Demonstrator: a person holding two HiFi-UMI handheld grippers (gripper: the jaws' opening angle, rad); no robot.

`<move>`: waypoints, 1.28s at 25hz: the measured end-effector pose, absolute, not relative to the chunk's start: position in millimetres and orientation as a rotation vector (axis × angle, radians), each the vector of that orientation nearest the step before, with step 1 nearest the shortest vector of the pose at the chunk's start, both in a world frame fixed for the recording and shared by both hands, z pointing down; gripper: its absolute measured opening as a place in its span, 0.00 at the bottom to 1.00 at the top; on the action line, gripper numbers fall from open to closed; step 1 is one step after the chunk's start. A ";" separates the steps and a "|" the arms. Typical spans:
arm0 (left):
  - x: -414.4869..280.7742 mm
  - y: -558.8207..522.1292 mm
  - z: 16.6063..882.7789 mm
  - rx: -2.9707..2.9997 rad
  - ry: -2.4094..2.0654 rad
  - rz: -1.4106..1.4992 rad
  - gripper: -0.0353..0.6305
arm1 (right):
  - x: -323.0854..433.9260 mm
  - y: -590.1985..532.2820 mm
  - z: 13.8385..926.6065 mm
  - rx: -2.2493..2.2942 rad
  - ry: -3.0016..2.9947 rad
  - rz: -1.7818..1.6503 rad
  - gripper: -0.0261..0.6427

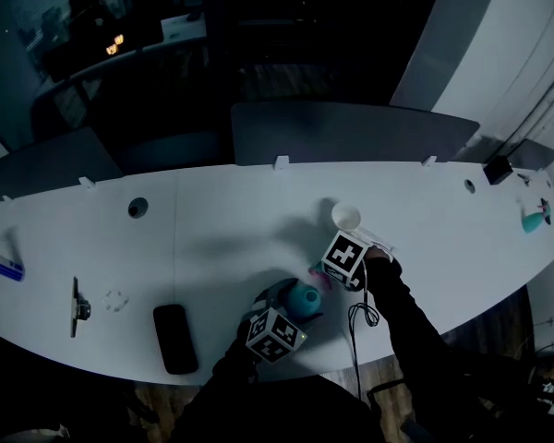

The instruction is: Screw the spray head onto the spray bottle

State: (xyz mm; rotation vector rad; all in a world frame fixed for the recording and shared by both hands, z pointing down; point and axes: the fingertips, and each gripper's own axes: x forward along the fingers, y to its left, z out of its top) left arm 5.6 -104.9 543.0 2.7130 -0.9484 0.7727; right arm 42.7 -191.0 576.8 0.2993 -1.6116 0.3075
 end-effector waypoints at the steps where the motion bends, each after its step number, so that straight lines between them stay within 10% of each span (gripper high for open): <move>1: 5.6 -104.7 543.2 2.713 -0.947 0.773 0.68 | 41.9 -188.8 574.2 0.333 -1.670 0.342 0.23; 32: 6.4 -106.6 541.8 2.702 -0.965 0.770 0.68 | 22.9 -121.2 283.5 1.076 -3.098 -0.002 0.23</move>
